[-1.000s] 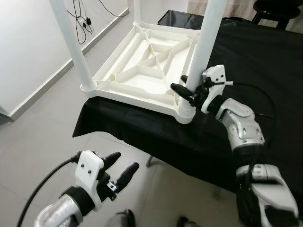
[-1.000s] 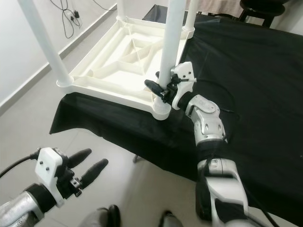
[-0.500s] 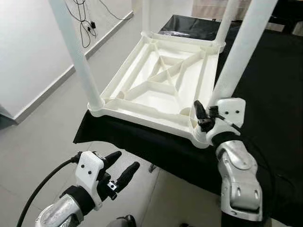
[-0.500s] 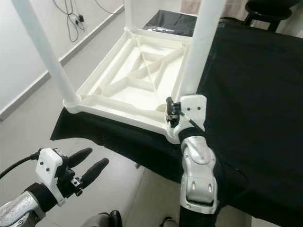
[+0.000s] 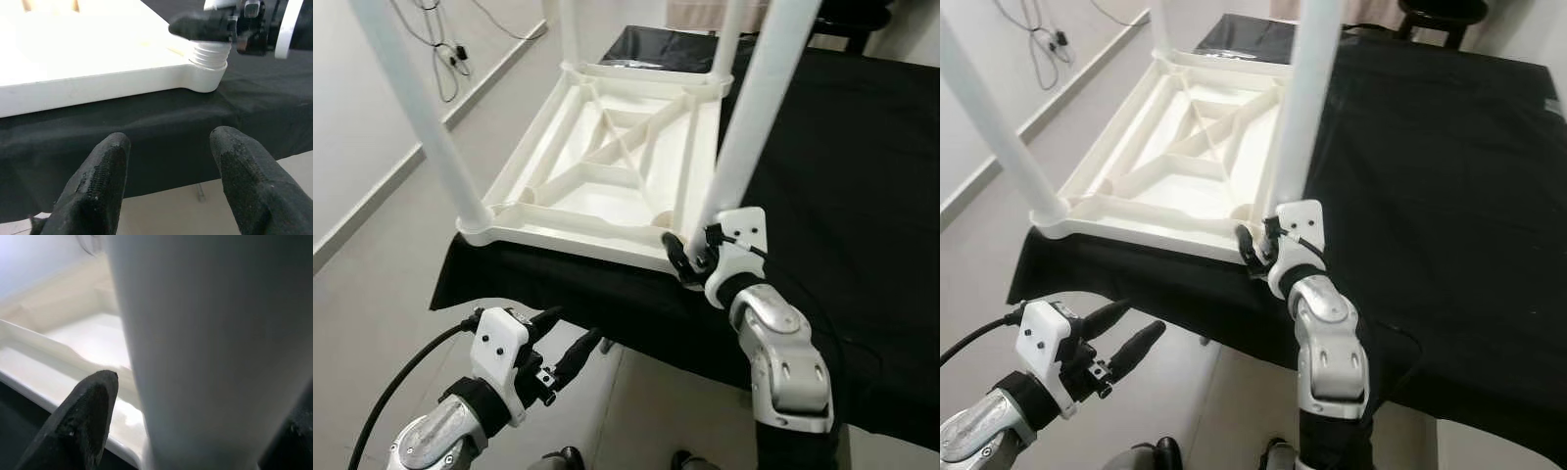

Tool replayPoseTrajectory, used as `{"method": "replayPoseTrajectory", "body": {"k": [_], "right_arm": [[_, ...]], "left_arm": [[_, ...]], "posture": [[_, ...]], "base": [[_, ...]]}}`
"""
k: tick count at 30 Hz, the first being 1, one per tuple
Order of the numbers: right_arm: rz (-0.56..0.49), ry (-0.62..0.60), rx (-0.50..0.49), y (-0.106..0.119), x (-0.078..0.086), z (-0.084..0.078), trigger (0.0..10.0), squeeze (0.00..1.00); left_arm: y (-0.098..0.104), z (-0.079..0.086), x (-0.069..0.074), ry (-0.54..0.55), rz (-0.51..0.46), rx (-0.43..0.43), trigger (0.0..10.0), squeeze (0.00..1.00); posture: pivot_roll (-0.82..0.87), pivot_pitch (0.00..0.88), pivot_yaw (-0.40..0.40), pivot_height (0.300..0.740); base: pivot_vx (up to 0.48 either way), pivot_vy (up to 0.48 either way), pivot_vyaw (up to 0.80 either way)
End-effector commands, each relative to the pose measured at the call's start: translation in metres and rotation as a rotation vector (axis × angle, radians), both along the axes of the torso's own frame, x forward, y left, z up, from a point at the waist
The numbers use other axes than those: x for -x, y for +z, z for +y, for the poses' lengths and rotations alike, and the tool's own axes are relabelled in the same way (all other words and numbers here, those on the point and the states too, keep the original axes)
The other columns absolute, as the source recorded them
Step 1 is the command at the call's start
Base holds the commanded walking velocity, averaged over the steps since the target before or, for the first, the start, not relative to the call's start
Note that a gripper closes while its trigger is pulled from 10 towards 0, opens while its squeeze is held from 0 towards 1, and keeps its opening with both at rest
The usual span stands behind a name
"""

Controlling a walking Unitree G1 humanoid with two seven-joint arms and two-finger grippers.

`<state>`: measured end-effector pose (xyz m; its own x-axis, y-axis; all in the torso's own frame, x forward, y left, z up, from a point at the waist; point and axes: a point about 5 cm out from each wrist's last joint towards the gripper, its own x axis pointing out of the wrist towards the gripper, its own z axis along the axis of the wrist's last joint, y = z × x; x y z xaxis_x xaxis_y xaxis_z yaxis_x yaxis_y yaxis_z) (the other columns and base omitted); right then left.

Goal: Building children table

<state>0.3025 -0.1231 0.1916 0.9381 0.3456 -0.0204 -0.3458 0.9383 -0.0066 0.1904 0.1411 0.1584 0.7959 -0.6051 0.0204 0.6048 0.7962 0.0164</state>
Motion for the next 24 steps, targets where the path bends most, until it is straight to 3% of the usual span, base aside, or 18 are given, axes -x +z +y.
{"method": "replayPoseTrajectory", "body": {"k": [1,3,4,8,9,14,15,16,17,24], "right_arm": [[-0.037,0.123,-0.018,0.007,-0.013,0.000,10.0,0.00],[-0.053,0.266,-0.001,0.016,-0.040,-0.018,10.0,0.00],[-0.041,0.266,0.034,0.014,-0.045,-0.021,10.0,0.00],[-0.027,0.277,0.074,0.011,-0.053,-0.026,10.0,0.00],[-0.029,0.356,0.026,0.013,-0.060,-0.026,10.0,0.00],[-0.066,0.386,0.010,0.017,-0.066,-0.026,10.0,0.00],[-0.075,0.401,0.000,0.019,-0.068,-0.027,8.5,0.00],[-0.075,0.401,0.000,0.019,-0.068,-0.027,8.5,0.00],[-0.080,0.433,-0.029,0.020,-0.069,-0.028,0.0,0.00],[-0.084,0.555,-0.077,0.017,-0.068,-0.042,0.0,0.00]], "left_arm": [[-0.006,0.000,0.001,0.002,0.018,-0.026,10.0,0.00],[-0.006,-0.004,0.000,-0.007,0.009,-0.025,10.0,0.00],[-0.006,-0.005,0.000,-0.011,0.008,-0.025,10.0,0.00],[-0.006,-0.007,0.001,-0.027,0.005,-0.022,10.0,0.00],[-0.006,-0.010,0.004,-0.056,-0.001,-0.017,10.0,0.00],[-0.005,-0.012,0.005,-0.074,-0.003,-0.011,10.0,0.00],[-0.005,-0.012,0.005,-0.079,-0.003,-0.012,10.0,0.00],[-0.005,-0.012,0.005,-0.079,-0.003,-0.012,10.0,0.00],[-0.005,-0.013,0.006,-0.086,-0.003,-0.013,10.0,0.00],[-0.004,-0.013,0.006,-0.099,-0.001,-0.006,10.0,0.00]], "posture": [[0.05,0.214,-0.020,0.740],[0.05,0.209,-0.021,0.740],[0.05,0.208,-0.024,0.740],[0.06,0.205,-0.031,0.740],[0.06,0.205,-0.032,0.740],[0.08,0.201,-0.032,0.740],[0.08,0.201,-0.032,0.740],[0.08,0.201,-0.032,0.740],[0.08,0.203,-0.029,0.740],[0.07,0.212,-0.026,0.740]], "base": [[0.000,0.000,0.00],[0.000,0.000,0.00],[0.000,0.000,0.00],[0.000,0.000,0.00],[0.000,0.000,0.00],[0.000,0.000,0.00],[0.000,0.000,0.00],[0.000,0.000,0.00],[0.000,0.000,0.00],[0.000,0.000,0.00]]}}
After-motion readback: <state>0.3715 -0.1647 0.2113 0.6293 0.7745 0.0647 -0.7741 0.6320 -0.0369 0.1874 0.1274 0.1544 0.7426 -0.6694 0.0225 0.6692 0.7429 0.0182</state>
